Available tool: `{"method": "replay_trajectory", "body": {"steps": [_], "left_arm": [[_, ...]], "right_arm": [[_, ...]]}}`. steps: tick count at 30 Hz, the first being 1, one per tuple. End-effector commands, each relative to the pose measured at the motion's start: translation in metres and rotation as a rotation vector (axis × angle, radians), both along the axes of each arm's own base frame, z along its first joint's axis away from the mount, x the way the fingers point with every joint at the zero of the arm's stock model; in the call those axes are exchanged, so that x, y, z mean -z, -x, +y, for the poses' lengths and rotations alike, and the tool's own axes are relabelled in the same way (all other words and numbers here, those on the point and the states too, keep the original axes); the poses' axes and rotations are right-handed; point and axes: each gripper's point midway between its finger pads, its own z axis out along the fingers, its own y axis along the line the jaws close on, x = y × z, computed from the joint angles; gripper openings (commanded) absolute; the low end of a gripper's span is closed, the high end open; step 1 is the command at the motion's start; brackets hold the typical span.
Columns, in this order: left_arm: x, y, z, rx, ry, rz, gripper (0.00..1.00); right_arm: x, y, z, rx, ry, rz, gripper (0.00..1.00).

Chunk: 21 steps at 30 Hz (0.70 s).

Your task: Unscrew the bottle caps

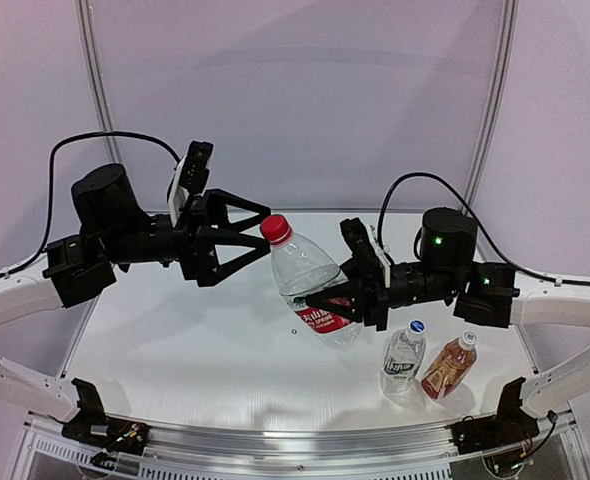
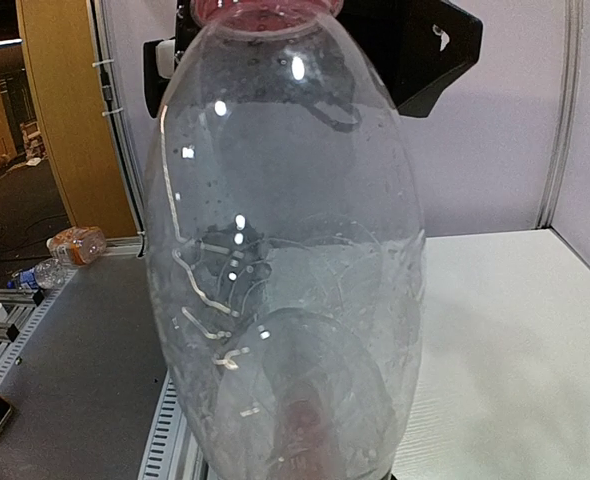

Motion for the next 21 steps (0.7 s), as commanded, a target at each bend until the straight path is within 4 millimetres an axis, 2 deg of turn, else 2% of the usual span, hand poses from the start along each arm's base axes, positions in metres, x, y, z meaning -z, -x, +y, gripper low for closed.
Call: {"method": "replay_trajectory", "body": {"steps": [1, 8, 12, 21], "left_arm": [[-0.007, 0.018, -0.002, 0.092, 0.028, -0.026, 0.84], [-0.013, 0.021, 0.003, 0.073, 0.039, -0.039, 0.83], [-0.018, 0.021, 0.002, 0.068, 0.043, -0.05, 0.79], [-0.012, 0.017, -0.006, 0.06, 0.018, -0.046, 0.71]], "right_arm": [[0.002, 0.001, -0.001, -0.006, -0.002, 0.019, 0.13], [0.008, 0.004, 0.002, -0.036, 0.018, 0.049, 0.13], [0.012, 0.003, 0.007, -0.045, 0.03, 0.07, 0.14], [0.01, 0.003, 0.009, -0.053, 0.028, 0.079, 0.14]]}}
